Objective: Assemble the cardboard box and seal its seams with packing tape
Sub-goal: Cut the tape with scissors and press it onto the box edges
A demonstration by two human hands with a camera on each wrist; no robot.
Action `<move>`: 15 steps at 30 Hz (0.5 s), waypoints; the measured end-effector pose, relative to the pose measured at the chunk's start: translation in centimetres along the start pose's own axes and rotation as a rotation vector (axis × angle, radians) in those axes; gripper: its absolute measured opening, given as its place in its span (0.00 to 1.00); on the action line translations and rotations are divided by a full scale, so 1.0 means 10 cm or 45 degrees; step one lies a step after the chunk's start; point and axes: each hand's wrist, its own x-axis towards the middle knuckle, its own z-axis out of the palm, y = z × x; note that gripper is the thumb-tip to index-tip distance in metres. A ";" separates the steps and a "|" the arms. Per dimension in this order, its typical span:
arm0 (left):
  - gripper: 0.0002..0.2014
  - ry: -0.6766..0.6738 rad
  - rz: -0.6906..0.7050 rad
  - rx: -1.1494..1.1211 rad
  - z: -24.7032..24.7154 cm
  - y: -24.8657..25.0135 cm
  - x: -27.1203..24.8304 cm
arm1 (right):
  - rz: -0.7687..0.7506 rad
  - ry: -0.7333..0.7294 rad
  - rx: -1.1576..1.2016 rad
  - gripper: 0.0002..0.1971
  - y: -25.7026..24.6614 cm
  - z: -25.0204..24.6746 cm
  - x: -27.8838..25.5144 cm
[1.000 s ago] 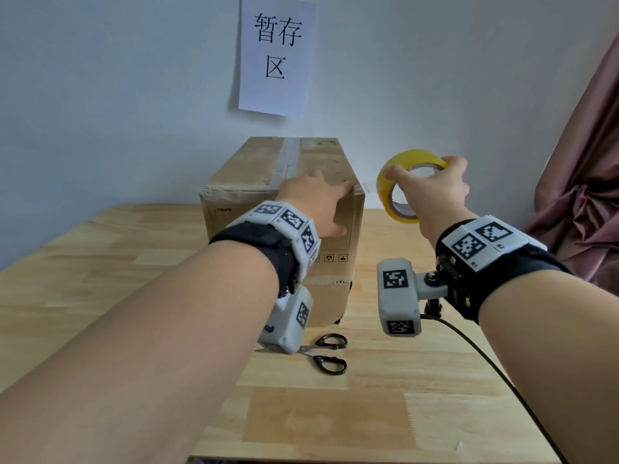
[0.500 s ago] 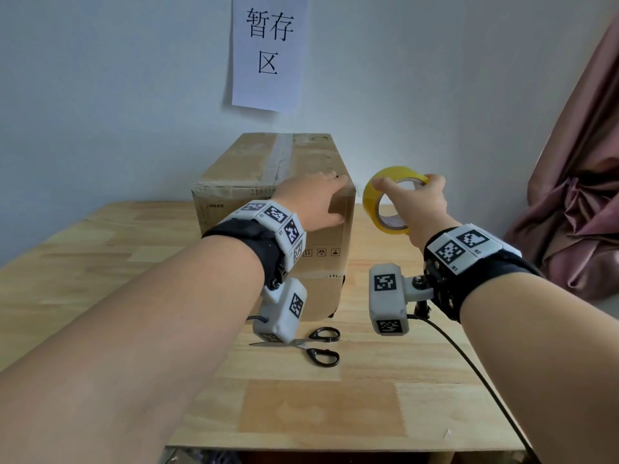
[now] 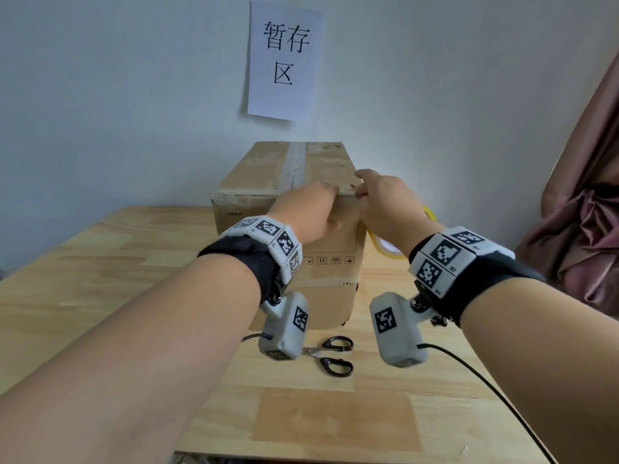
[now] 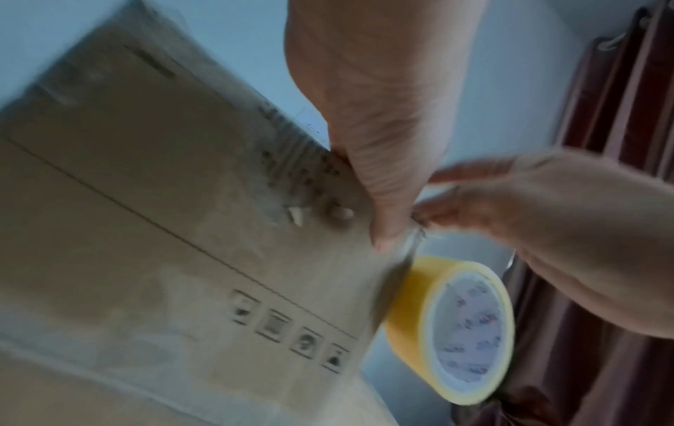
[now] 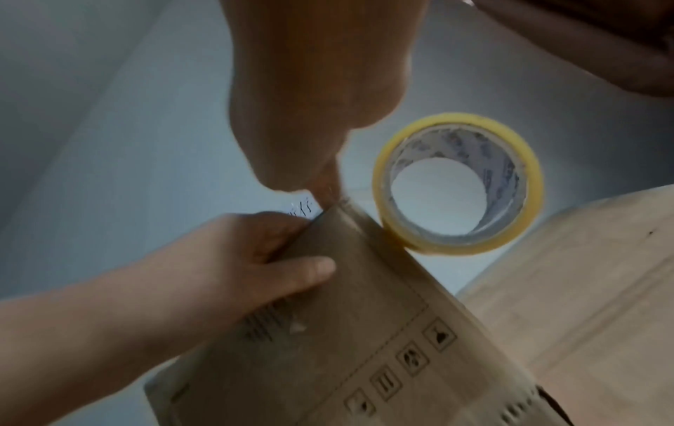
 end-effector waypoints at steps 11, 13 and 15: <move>0.28 0.100 -0.235 0.171 -0.03 -0.74 -0.57 | -0.132 -0.033 -0.640 0.17 -0.28 0.18 0.00; 0.27 0.093 -0.282 0.175 -0.01 -0.84 -0.64 | -0.121 -0.012 -0.631 0.16 -0.28 0.21 -0.01; 0.26 0.097 -0.308 0.188 0.00 -0.88 -0.70 | -0.114 0.004 -0.608 0.16 -0.27 0.24 -0.03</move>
